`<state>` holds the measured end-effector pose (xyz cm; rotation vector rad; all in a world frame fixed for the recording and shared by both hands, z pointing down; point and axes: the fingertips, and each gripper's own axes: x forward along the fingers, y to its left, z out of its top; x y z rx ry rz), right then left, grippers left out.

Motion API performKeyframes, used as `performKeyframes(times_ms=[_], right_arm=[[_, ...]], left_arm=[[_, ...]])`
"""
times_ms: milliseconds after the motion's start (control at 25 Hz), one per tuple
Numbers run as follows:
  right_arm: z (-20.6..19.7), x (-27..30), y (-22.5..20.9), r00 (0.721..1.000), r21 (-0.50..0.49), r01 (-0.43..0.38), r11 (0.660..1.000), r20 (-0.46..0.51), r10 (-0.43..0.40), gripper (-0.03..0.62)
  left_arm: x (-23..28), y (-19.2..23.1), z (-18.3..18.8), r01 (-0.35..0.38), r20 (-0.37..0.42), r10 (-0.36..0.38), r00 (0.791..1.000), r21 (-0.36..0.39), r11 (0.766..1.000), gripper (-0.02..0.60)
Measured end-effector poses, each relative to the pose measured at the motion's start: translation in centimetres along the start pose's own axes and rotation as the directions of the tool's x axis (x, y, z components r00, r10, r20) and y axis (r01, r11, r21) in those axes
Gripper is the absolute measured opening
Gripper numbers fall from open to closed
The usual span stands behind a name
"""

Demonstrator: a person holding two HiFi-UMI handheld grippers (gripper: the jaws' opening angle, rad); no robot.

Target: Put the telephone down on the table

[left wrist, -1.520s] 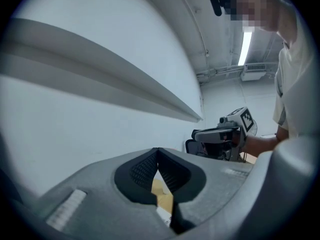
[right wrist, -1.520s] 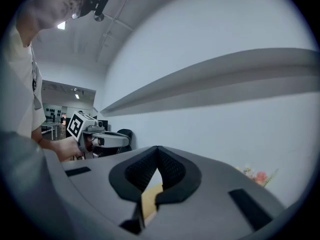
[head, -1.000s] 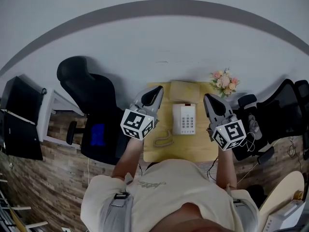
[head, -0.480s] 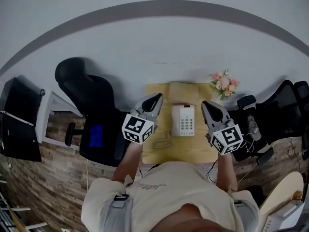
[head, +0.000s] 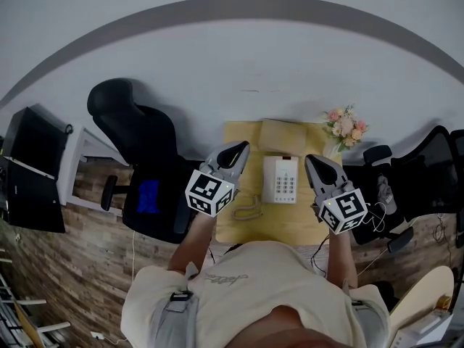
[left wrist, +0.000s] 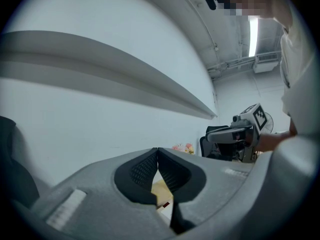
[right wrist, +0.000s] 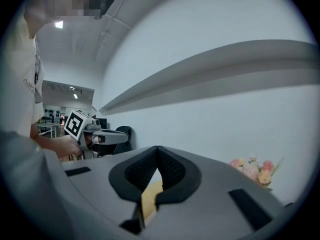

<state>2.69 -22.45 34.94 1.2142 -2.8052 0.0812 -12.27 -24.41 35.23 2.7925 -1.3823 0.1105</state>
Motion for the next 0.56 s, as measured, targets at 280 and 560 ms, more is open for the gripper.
performKeyframes(times_ms=[280, 560], right_arm=[[-0.6, 0.1, -0.5, 1.000, -0.017, 0.006, 1.000, -0.008, -0.006, 0.002], [-2.0, 0.2, -1.4, 0.999, -0.002, 0.045, 0.999, -0.005, -0.045, 0.002]], left_arm=[[-0.3, -0.1, -1.0, -0.006, -0.016, 0.006, 1.000, -0.010, 1.000, 0.017], [-0.4, 0.8, -2.2, -0.010, -0.041, 0.009, 0.999, -0.011, 1.000, 0.017]])
